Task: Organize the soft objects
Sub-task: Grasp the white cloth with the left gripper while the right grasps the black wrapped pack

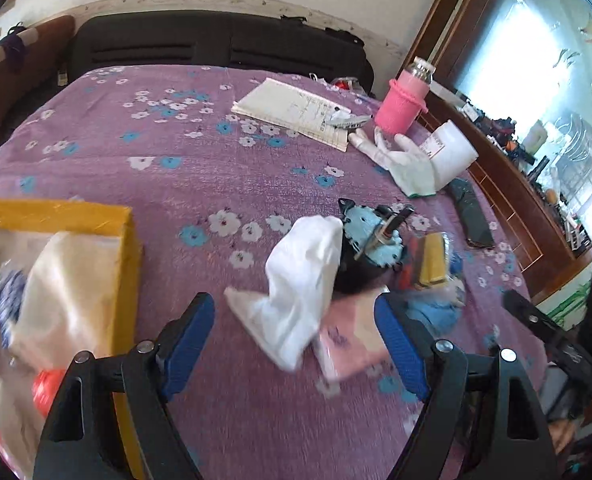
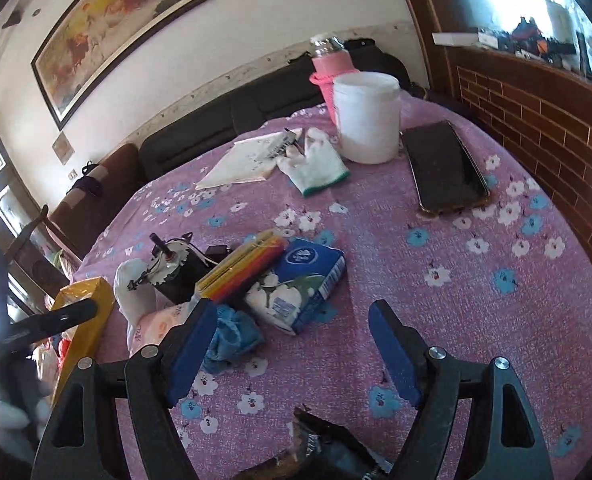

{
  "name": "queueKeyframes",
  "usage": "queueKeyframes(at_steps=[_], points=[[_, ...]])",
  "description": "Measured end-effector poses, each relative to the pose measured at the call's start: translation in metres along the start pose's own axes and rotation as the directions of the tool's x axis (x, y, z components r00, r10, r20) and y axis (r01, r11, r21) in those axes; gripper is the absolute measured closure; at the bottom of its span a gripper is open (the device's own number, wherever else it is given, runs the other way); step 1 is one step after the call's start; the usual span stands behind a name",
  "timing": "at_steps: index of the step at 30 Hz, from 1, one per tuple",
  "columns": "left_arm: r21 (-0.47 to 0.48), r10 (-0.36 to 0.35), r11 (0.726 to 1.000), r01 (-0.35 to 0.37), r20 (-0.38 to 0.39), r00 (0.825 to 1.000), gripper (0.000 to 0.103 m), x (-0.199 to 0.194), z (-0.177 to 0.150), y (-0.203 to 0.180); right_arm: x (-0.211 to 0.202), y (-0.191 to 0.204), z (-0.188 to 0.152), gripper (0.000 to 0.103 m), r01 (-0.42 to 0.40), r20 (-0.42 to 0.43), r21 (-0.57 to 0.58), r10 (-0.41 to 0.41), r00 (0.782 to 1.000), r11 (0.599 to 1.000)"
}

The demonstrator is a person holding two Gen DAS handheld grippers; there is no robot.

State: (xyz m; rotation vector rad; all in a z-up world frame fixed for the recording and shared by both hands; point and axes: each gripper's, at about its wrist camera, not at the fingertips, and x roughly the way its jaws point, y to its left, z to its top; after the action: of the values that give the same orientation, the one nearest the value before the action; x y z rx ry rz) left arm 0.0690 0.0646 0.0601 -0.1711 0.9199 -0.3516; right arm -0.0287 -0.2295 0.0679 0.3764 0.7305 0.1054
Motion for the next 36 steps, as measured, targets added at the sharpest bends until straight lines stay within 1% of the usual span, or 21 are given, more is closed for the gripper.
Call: queueKeyframes(at_steps=[3,4,6,9,11,12,13,15,16,20,25,28,31,34,36], points=[[0.023,0.029,0.999,-0.029,-0.012,1.000,0.022,0.024,0.012,-0.005,-0.008,-0.006,0.001,0.018,-0.033,0.027,0.034,0.032,0.999,0.999],[0.030,0.033,0.999,-0.033,-0.016,0.999,0.018,0.031,0.014,-0.007,-0.011,-0.005,0.001,0.018,-0.034,0.036,0.034,0.033,0.999,0.999],[0.043,0.015,0.999,-0.014,-0.015,1.000,0.016,0.037,0.018,-0.012,-0.014,-0.003,0.001,0.018,-0.036,0.043,0.032,0.034,0.999,0.999],[0.091,0.037,0.995,-0.033,-0.037,0.999,0.017,0.044,0.017,-0.023,-0.014,-0.005,0.000,0.018,-0.030,0.042,0.038,0.028,0.999,0.999],[0.115,0.027,0.993,-0.020,-0.065,0.997,0.038,0.047,0.015,-0.029,-0.015,-0.006,0.000,0.018,-0.027,0.041,0.047,0.025,0.999,0.999],[0.119,0.017,0.993,-0.006,-0.089,0.996,0.060,0.049,0.013,-0.029,-0.015,-0.007,0.000,0.017,-0.025,0.042,0.052,0.023,0.999,0.998],[0.118,0.006,0.993,0.006,-0.104,0.995,0.079,0.051,0.013,-0.030,-0.015,-0.008,0.000,0.017,-0.023,0.043,0.055,0.021,0.999,0.998],[0.112,-0.009,0.994,0.021,-0.110,0.994,0.086,0.049,0.011,-0.028,-0.015,-0.010,0.000,0.017,-0.017,0.042,0.068,0.015,0.999,0.998],[0.108,-0.017,0.994,0.029,-0.106,0.994,0.088,0.046,0.011,-0.027,-0.014,-0.012,-0.001,0.017,-0.015,0.038,0.075,0.012,0.999,0.997],[0.087,-0.043,0.995,0.049,-0.068,0.997,0.089,0.024,0.011,-0.022,-0.011,-0.018,-0.001,0.017,-0.013,0.023,0.100,0.011,1.000,0.995],[0.059,-0.087,0.994,0.087,0.009,0.996,0.089,-0.022,0.003,-0.020,-0.007,-0.029,0.000,0.017,-0.011,0.010,0.147,0.010,1.000,0.989],[0.039,-0.122,0.992,0.120,0.063,0.991,0.089,-0.056,-0.011,-0.017,-0.003,-0.034,-0.001,0.017,-0.018,-0.005,0.170,0.019,1.000,0.985],[0.013,-0.162,0.987,0.162,0.105,0.981,0.089,-0.089,-0.029,-0.010,0.001,-0.034,-0.003,0.017,-0.034,-0.018,0.167,0.038,0.999,0.985],[0.000,-0.172,0.985,0.173,0.144,0.975,0.089,-0.112,-0.045,-0.006,0.006,-0.030,-0.005,0.017,-0.031,-0.041,0.145,0.038,0.998,0.989],[-0.002,-0.176,0.984,0.179,0.178,0.968,0.088,-0.130,-0.056,-0.002,0.003,-0.033,-0.007,0.017,-0.028,-0.044,0.158,0.035,0.998,0.987]])
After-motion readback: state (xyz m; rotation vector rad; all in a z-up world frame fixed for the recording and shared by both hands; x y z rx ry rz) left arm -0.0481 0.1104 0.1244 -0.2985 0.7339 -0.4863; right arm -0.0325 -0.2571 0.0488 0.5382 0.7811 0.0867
